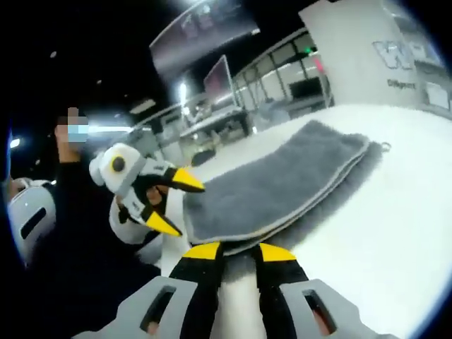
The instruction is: Open the folded towel by lifting each exposed corner and separating the folded layers until the towel lies flat within the target outline without major curled edges
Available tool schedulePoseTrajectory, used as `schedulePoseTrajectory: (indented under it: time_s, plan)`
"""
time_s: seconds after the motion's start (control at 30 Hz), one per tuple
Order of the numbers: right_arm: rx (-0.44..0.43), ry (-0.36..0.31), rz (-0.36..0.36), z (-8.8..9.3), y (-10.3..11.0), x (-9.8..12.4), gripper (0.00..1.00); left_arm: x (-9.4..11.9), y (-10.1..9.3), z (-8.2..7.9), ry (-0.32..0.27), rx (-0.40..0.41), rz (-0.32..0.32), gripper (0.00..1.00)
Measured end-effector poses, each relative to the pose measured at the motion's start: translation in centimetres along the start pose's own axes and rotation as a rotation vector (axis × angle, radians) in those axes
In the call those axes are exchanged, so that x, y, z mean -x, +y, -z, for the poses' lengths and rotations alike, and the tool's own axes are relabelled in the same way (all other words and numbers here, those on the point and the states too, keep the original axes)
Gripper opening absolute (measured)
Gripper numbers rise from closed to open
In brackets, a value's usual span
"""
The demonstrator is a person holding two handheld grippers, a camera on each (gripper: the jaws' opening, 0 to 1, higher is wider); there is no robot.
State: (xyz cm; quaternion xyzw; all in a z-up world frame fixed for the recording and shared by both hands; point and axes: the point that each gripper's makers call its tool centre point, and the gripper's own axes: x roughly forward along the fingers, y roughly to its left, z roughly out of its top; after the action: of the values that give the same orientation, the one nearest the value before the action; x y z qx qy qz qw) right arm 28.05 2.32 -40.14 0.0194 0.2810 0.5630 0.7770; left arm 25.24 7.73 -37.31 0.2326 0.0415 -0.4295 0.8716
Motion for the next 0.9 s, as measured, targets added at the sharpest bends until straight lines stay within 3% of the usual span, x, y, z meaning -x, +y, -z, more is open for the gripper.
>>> schedulePoseTrajectory:
  time_s: [0.1, 0.23, 0.37, 0.4, 0.47, 0.63, 0.77, 0.9]
  plan:
    - [-0.009, 0.000, 0.006, 0.1, -0.3, -0.1, 0.15, -0.5, -0.4, -0.4, -0.013, 0.019, 0.016, 0.34]
    - [-0.078, -0.048, -0.058, -0.6, 0.6, -0.8, 0.15, -1.2, -0.8, -0.3, 0.000, 0.009, 0.024, 0.34]
    - [-0.088, -0.070, -0.080, -0.6, 0.4, -1.4, 0.13, -1.5, -0.9, 0.0, 0.012, 0.006, 0.028, 0.34]
    - [-0.091, -0.114, -0.087, -1.3, 0.4, -1.4, 0.11, -1.5, -0.9, 0.0, 0.014, 0.004, 0.027, 0.34]
    - [-0.112, -0.114, -0.074, -1.5, 0.2, -1.1, 0.06, -1.5, -0.9, 0.0, 0.016, 0.000, 0.024, 0.34]
    - [-0.061, -0.129, -0.064, -2.2, 0.9, -0.7, 0.05, -1.2, -0.1, -1.1, -0.032, 0.023, -0.002, 0.33]
    - [-0.048, -0.142, -0.050, -2.8, 1.2, -0.4, 0.02, -1.2, -0.3, -1.0, -0.030, 0.015, 0.001, 0.33]
    - [-0.032, -0.202, -0.047, -4.2, 1.6, -0.3, 0.00, -1.3, -0.1, -1.1, -0.039, 0.020, -0.010, 0.33]
